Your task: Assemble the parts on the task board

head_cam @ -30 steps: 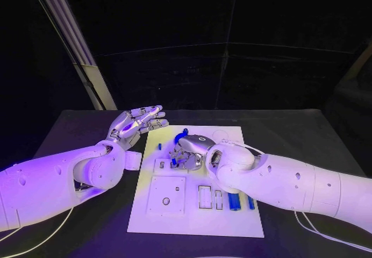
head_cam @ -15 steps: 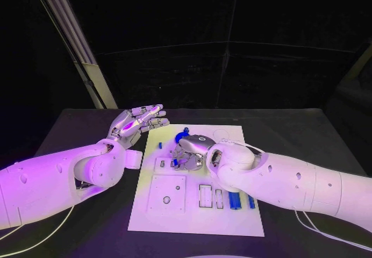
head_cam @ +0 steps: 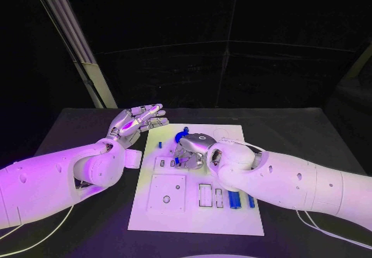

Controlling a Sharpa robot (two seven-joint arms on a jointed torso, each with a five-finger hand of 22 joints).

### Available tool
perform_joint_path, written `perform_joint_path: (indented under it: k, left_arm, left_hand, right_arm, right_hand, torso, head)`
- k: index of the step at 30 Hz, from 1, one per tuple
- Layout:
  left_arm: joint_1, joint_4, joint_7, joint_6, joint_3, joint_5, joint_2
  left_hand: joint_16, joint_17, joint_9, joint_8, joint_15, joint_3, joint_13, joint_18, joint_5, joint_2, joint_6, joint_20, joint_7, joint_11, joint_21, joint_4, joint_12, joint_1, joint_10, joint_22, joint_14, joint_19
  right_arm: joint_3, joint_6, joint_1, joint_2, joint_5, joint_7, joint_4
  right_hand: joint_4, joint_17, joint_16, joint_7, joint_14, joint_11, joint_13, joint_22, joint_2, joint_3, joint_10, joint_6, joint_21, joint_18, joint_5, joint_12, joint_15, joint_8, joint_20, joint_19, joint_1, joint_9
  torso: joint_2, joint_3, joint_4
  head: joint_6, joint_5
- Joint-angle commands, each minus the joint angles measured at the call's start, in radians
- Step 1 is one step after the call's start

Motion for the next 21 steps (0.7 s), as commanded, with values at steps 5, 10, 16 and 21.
perform_joint_path:
  k: [5, 10, 16, 21]
  left_arm:
    - [0.002, -0.001, 0.001, 0.015, 0.001, 0.0, 0.002]
    - [0.002, -0.001, 0.001, 0.015, 0.001, 0.0, 0.002]
    - [0.002, -0.001, 0.0, 0.015, 0.001, 0.0, 0.002]
    - [0.002, -0.001, 0.0, 0.016, 0.001, 0.0, 0.002]
  left_hand:
    - [-0.006, -0.001, 0.0, -0.002, -0.001, -0.001, 0.0, 0.004, -0.004, 0.009, -0.002, 0.002, 0.048, 0.0, -0.006, -0.007, -0.001, 0.0, -0.005, -0.001, -0.01, 0.007]
    - [-0.006, -0.001, 0.0, -0.002, -0.001, -0.001, 0.0, 0.004, -0.004, 0.009, -0.002, 0.002, 0.048, 0.0, -0.006, -0.007, -0.001, 0.0, -0.005, -0.001, -0.01, 0.007]
    - [-0.006, -0.001, 0.0, -0.002, -0.001, -0.001, 0.0, 0.004, -0.004, 0.009, -0.002, 0.002, 0.048, 0.0, -0.006, -0.007, -0.001, 0.0, -0.005, -0.001, -0.01, 0.007]
    - [-0.006, -0.001, 0.0, -0.002, -0.001, -0.001, 0.0, 0.004, -0.004, 0.009, -0.002, 0.002, 0.048, 0.0, -0.006, -0.007, -0.001, 0.0, -0.005, -0.001, -0.01, 0.007]
  right_arm:
    - [-0.004, 0.078, -0.003, -0.003, -0.027, -0.033, 0.0]
    - [-0.004, 0.095, -0.003, -0.004, -0.027, -0.036, 0.004]
    - [-0.004, 0.106, -0.003, -0.004, -0.027, -0.041, 0.007]
    - [-0.004, 0.09, -0.003, -0.004, -0.038, -0.053, 0.009]
  right_hand:
    - [-0.001, 0.062, -0.008, -0.003, 0.063, -0.003, 0.08, 0.104, -0.014, -0.004, -0.008, 0.011, -0.007, 0.008, 0.005, -0.008, -0.008, 0.004, -0.002, -0.004, -0.019, -0.001]
    - [0.003, 0.058, -0.011, -0.002, 0.063, -0.002, 0.078, 0.101, -0.03, -0.012, -0.01, 0.009, -0.009, 0.008, 0.032, -0.012, -0.007, 0.0, -0.002, -0.007, -0.037, -0.003]
    - [0.012, 0.053, -0.014, 0.003, 0.061, 0.002, 0.064, 0.095, -0.049, -0.026, -0.02, -0.001, -0.013, 0.01, 0.071, -0.03, -0.004, -0.01, 0.0, -0.011, -0.064, -0.005]
    - [0.017, 0.051, -0.016, 0.006, 0.061, 0.004, 0.058, 0.094, -0.055, -0.031, -0.024, -0.01, -0.014, 0.01, 0.085, -0.039, -0.002, -0.017, 0.002, -0.012, -0.076, -0.006]
  torso:
    - [0.0, -0.0001, -0.0002]
    - [0.0, -0.0001, 0.0006]
    - [0.0, -0.0004, 0.0002]
    - [0.0, -0.0002, 0.0005]
  head:
    - [-0.001, 0.0]
    - [-0.002, 0.0]
    - [-0.003, 0.001]
    - [-0.003, 0.002]
